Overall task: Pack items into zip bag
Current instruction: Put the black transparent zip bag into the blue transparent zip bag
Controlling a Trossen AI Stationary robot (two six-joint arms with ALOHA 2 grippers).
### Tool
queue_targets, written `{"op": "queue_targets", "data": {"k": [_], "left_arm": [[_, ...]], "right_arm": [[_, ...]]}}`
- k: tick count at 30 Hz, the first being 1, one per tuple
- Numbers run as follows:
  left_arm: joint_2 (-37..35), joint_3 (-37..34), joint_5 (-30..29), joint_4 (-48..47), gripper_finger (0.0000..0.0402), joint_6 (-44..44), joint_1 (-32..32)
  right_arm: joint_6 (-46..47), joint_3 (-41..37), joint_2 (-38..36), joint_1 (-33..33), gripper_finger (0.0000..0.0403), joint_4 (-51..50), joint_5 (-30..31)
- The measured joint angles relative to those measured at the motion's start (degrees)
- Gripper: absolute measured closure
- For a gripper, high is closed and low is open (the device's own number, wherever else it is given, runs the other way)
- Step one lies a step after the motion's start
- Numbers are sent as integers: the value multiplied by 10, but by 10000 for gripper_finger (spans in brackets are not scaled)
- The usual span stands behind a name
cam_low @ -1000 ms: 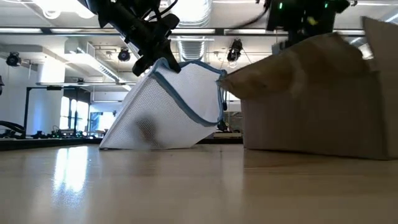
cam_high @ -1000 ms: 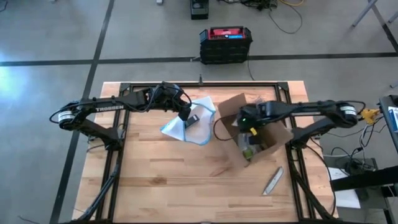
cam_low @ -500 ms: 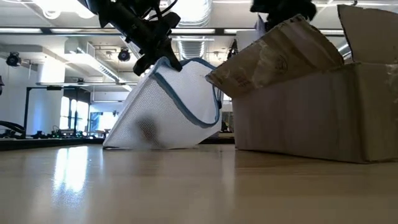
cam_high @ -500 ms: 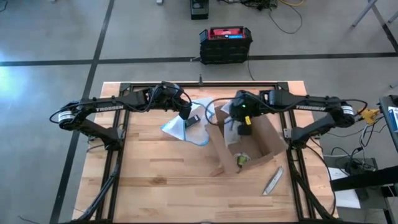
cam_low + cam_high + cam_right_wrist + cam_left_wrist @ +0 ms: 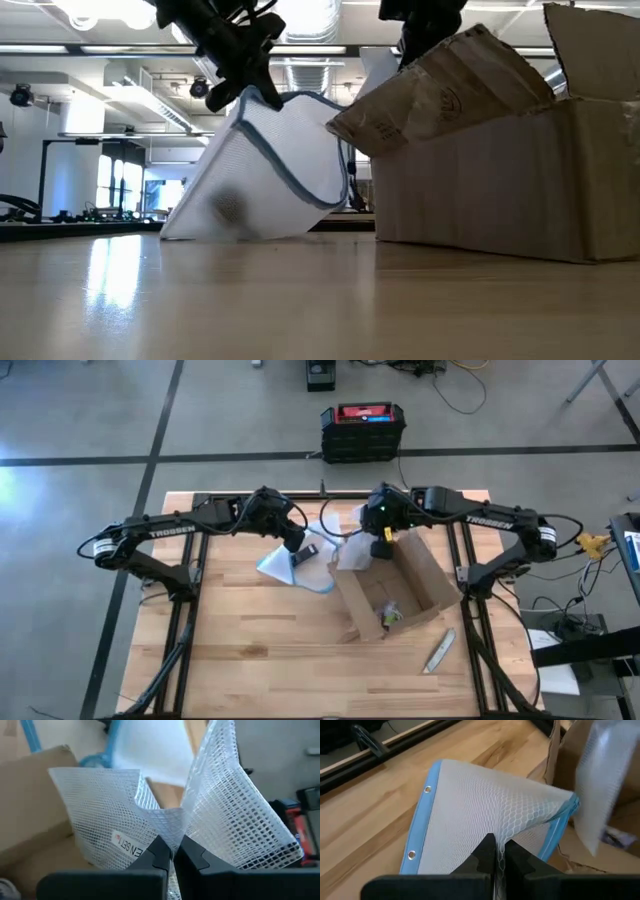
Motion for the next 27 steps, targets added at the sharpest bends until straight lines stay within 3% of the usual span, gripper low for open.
{"op": "queue_targets", "data": {"k": [7, 13, 17, 19, 25, 27], "left_arm": [[-2, 19, 0, -11, 401, 0, 10], [-6, 71, -1, -148, 401, -5, 43], [-6, 98, 5, -228, 401, -7, 64], [-8, 104, 36, -238, 401, 6, 73], [-9, 108, 178, -233, 401, 24, 75], [-9, 103, 192, -242, 401, 20, 75]], "right_arm": [[23, 0, -11, 15, 403, 147, -23], [35, 0, -6, 56, 403, 308, -10], [49, 1, 6, 66, 403, 389, -76], [63, 1, 19, 67, 403, 393, -82], [16, 0, 76, 86, 403, 400, 140], [21, 0, 87, 93, 403, 405, 167]]}}
